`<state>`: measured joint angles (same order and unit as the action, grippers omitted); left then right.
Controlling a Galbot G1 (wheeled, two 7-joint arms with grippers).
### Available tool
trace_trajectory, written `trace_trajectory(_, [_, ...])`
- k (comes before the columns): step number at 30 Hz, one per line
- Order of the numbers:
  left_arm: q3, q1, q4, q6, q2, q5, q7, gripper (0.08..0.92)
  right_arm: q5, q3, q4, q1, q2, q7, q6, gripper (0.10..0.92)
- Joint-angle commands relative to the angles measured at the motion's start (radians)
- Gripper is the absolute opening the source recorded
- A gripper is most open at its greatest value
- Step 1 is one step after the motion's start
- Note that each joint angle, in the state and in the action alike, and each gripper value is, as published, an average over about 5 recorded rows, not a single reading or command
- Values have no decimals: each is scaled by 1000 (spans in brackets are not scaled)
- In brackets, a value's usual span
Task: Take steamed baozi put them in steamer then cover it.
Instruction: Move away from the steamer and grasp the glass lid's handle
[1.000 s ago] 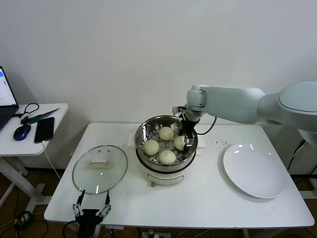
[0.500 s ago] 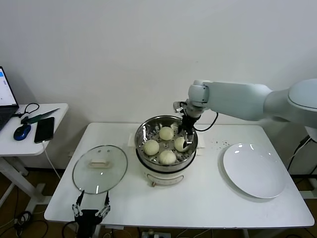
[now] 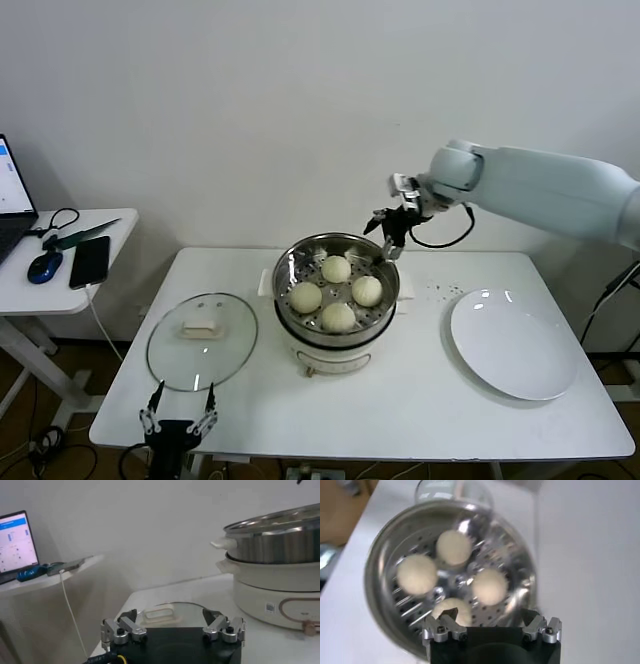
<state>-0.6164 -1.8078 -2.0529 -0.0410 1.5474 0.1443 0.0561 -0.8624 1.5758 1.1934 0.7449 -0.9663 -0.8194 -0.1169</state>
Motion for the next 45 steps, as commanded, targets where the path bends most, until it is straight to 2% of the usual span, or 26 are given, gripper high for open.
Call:
trace_trajectory(1, [-7, 7, -2, 5, 3, 14, 0, 823, -62, -334, 166, -269, 365, 370, 217, 823])
trace_trajectory(6, [-20, 16, -10, 11, 3, 27, -1, 823, -32, -694, 248, -615, 462, 463, 233, 823])
trace_trajectory(11, [-33, 25, -23, 21, 2, 63, -4, 823, 12, -1122, 316, -1014, 486, 514, 228, 823])
trace_trajectory(18, [-43, 63, -46, 38, 7, 197, -8, 823, 93, -1611, 389, -1491, 431, 542, 224, 823])
trace_trajectory(24, [-63, 97, -55, 28, -8, 540, -9, 823, 130, -1908, 438, -1777, 332, 537, 200, 823])
trace_trajectory(27, [-77, 115, -59, 29, -31, 811, -5, 823, 155, -2021, 463, -1890, 271, 529, 186, 823])
trace_trajectory(33, [-44, 146, -38, 119, -111, 1242, -27, 823, 206, -2152, 505, -2025, 157, 521, 180, 823])
trace_trajectory(38, [18, 203, 73, 186, -193, 1324, -14, 823, 231, -2192, 512, -2085, 85, 516, 182, 823])
trace_trajectory(45, [85, 323, 265, 197, -227, 1336, 57, 823, 256, -2220, 506, -2130, 40, 499, 182, 823])
